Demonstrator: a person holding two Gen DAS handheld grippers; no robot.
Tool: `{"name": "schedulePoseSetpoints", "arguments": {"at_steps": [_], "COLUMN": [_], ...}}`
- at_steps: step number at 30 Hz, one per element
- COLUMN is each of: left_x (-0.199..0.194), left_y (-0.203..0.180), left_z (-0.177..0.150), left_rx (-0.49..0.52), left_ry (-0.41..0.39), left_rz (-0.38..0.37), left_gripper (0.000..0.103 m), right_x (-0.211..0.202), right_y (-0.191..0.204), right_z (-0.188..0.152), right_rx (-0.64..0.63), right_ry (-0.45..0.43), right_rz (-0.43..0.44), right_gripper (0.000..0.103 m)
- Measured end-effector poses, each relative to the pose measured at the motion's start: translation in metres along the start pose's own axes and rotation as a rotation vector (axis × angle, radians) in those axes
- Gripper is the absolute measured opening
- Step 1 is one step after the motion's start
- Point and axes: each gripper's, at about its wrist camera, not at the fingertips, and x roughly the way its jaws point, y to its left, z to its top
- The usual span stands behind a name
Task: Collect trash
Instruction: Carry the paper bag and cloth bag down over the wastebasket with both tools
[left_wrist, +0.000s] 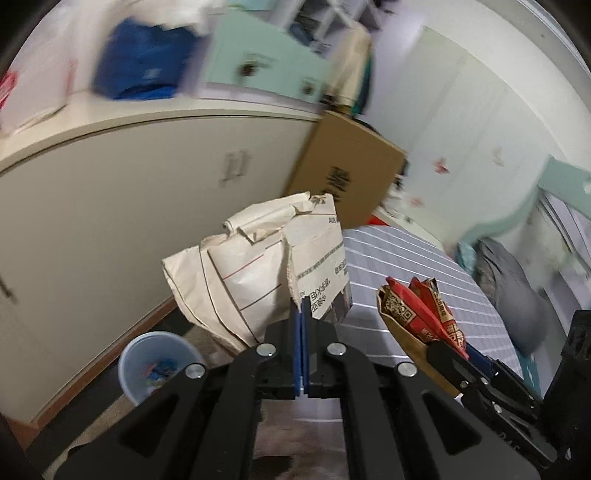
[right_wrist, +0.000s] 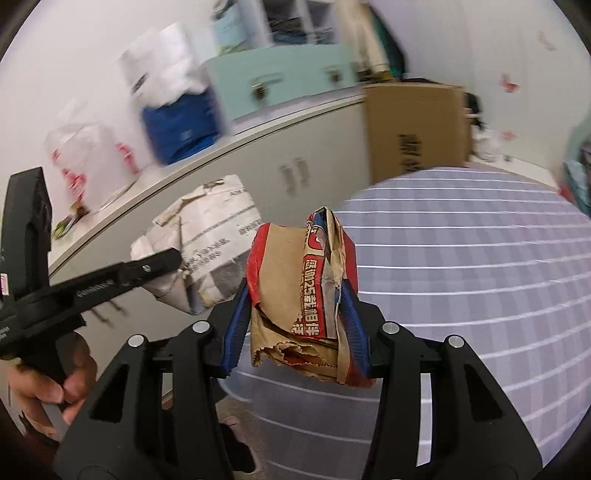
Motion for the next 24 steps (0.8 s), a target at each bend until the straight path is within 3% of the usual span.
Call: {"name": "schedulePoseSetpoints", "arguments": {"at_steps": [8,12,20,24], "left_x": [0.002,0.017,0.070,0.086], "left_y": [0.109,0.155,0.222,0.242], "left_z": [-0.003,-0.012,-0.036,-0.046], "left_rx": [-0.142,-0.191,-0.252,-0.277], "left_ry": [0.019,0.061,0.180,0.212], "left_rz": [0.124,0.179,0.291,0.328], "left_gripper": [0.000,0.000,0.000,0.000], "right_x": [0.080,0.117,0.202,0.232], "right_y": [0.101,0.131,0.135,0.133], "right_z": [-0.005,-0.020,-0.069,-0.085], "right_rx": [-0.110,-0.149,-0.125,-0.108], "right_ry": [0.101,0.168,0.354,0.405], "right_rz": [0.125,0.146,0.127,0.112], "right_gripper": [0.046,0.046,0.046,0.046]}}
